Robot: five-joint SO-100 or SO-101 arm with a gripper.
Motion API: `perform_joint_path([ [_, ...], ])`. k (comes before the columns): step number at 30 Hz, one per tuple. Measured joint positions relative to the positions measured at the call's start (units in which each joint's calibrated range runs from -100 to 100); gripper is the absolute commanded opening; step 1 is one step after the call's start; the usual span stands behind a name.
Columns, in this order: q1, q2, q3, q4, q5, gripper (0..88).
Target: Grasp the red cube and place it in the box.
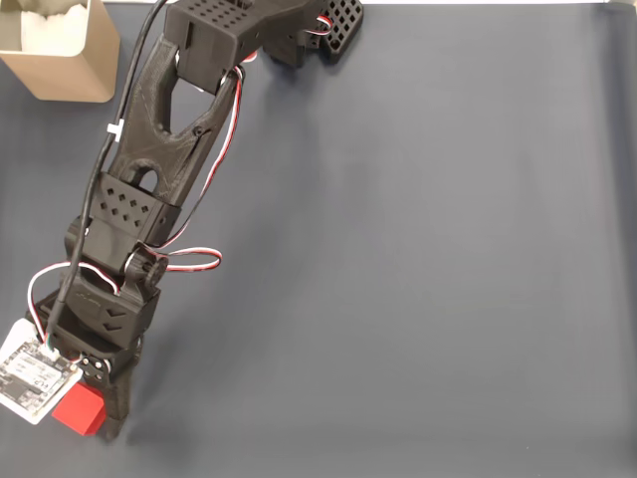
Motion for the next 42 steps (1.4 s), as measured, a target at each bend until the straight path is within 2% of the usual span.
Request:
perform_joint_path([
  [7,0.00,-1.91,1.72,0.00,0.39,22.6],
  [15,0.00,-2.34,1.81,0.00,0.39,15.9],
  [42,0.00,-4.60,3.98,1.11,2.00,8.4],
])
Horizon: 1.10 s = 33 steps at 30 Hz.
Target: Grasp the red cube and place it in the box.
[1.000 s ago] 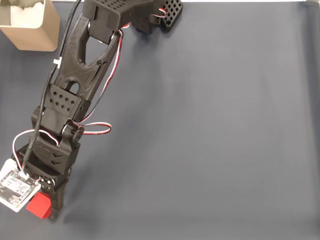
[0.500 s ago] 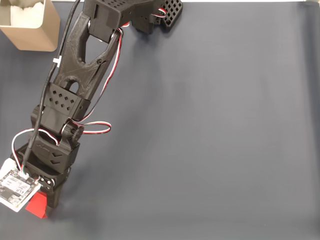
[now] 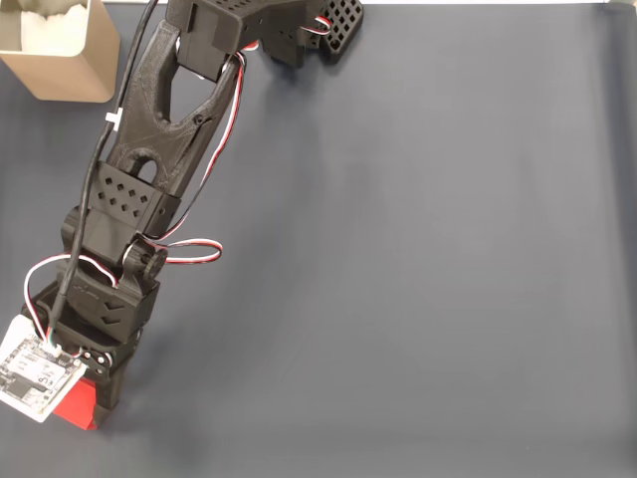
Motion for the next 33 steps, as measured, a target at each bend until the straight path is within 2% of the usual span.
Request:
perform_joint_path([
  [15,0.00,-7.73,4.97,5.33,0.49,6.6],
  [33,2.15,-28.83,20.98,10.42,0.10,6.7],
])
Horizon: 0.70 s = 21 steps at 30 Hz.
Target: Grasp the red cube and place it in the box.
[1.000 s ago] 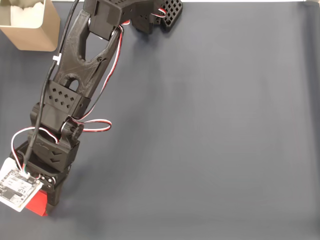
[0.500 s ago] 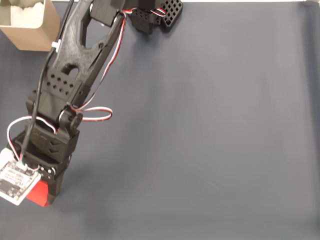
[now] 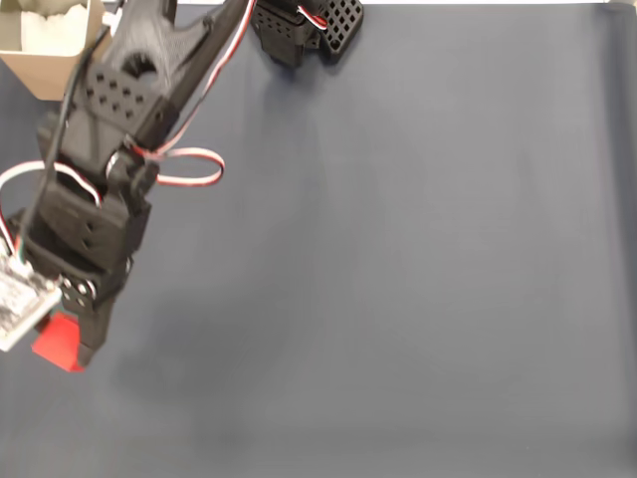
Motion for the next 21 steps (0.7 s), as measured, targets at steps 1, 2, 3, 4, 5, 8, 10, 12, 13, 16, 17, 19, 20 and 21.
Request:
perform_joint_path([
  [1,0.30,-1.56,1.36,0.00,0.00,6.8],
  [2,0.52,-2.87,2.35,0.00,0.00,6.8],
  [3,0.82,-4.17,3.62,0.00,0.00,6.8],
  [4,1.11,-5.64,4.97,0.00,0.00,6.8],
  [5,1.41,-6.95,5.79,0.00,0.00,6.8],
  [8,2.37,-10.77,8.68,1.19,0.00,6.8],
  [10,3.19,-13.37,10.94,1.67,-0.05,6.8],
  [12,4.01,-15.46,12.93,1.67,-0.05,6.8],
  [13,4.53,-16.41,14.01,1.83,-0.05,6.9],
  [16,6.16,-19.02,16.37,1.99,-0.05,6.9],
  [17,6.60,-19.80,16.91,2.15,-0.05,6.9],
  [19,7.79,-21.45,18.26,2.70,-0.39,6.9],
  [20,8.31,-22.23,18.90,3.02,-0.49,6.9],
  [21,8.83,-23.01,19.53,3.10,-0.63,6.9],
])
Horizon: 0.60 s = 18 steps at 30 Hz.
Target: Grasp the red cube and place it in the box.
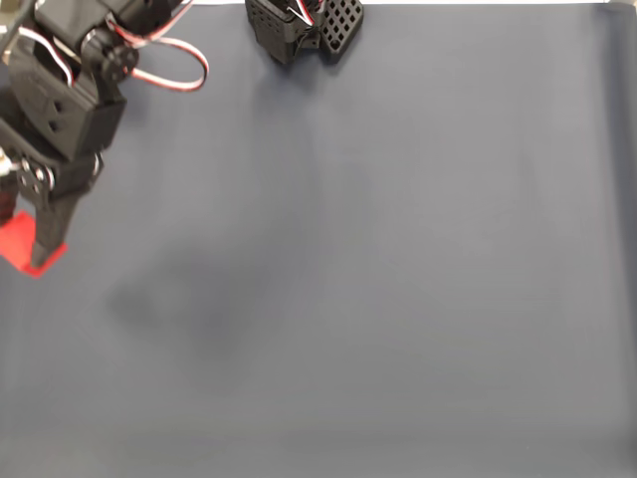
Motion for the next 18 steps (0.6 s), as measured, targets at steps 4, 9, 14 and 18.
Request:
perform_joint_path([
  [4,2.00,-3.39,3.44,0.16,-0.24,6.9],
  [9,4.67,-8.25,7.87,0.16,-0.44,6.9],
  [14,7.42,-13.46,12.57,0.16,-0.54,6.8],
  [18,9.57,-18.50,17.45,0.16,-0.54,6.7],
])
